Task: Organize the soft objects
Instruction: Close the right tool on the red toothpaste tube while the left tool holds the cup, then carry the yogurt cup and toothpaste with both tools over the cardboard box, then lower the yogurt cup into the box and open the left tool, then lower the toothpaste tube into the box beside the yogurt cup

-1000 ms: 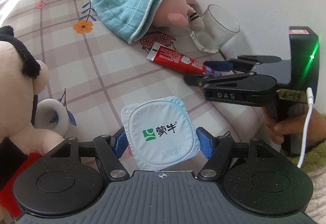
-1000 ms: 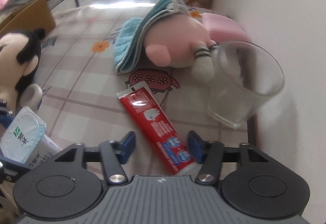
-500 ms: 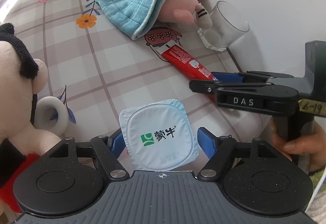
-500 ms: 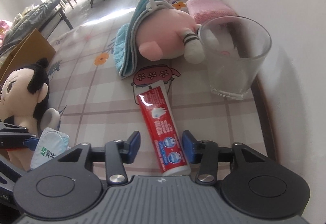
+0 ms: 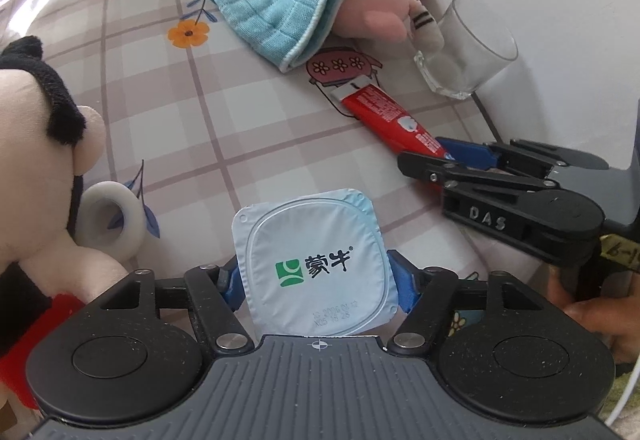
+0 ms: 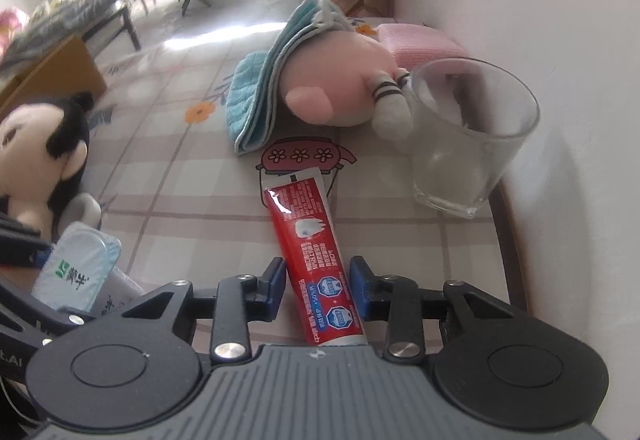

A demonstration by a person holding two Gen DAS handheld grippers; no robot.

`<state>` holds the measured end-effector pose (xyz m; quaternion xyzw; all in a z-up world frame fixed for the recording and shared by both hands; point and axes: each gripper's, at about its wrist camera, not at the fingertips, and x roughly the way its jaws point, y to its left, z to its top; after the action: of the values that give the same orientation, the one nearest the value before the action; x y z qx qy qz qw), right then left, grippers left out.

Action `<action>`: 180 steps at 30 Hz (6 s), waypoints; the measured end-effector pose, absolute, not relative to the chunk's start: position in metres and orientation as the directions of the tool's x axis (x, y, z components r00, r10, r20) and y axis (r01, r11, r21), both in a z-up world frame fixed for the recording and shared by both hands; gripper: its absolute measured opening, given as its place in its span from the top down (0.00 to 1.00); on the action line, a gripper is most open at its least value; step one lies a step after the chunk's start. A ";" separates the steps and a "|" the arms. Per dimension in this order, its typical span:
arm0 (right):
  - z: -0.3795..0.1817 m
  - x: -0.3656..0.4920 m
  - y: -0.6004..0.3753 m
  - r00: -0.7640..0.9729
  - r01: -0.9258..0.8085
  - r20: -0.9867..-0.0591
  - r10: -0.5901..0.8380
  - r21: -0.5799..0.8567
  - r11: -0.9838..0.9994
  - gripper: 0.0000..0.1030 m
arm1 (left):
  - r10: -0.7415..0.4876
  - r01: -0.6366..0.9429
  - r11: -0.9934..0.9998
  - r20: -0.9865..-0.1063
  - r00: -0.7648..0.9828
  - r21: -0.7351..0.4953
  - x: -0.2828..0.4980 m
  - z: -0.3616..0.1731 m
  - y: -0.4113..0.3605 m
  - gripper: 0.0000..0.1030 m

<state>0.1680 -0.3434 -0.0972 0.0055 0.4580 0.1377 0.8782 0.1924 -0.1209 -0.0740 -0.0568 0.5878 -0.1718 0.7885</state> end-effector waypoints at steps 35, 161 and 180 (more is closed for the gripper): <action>0.011 0.090 -0.355 0.645 -0.323 -0.314 0.697 0.714 0.621 0.69 | -0.457 0.187 0.884 -0.707 0.540 -0.429 0.085 0.061 0.004 0.41; -0.117 0.183 0.168 -0.180 -0.083 -0.653 0.736 0.755 0.650 0.68 | 0.194 -0.440 0.845 -0.593 0.781 -0.304 -0.028 0.045 0.334 0.22; -0.120 0.178 0.195 -0.235 -0.297 -0.781 0.578 0.624 0.723 0.53 | 0.196 -0.444 0.841 -0.590 0.783 -0.310 -0.031 0.045 0.337 0.22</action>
<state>0.1776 0.1953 -0.1203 0.1008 0.6992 0.3585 0.6103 -0.0306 0.3366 0.0447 -0.2218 0.2795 0.1743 0.9178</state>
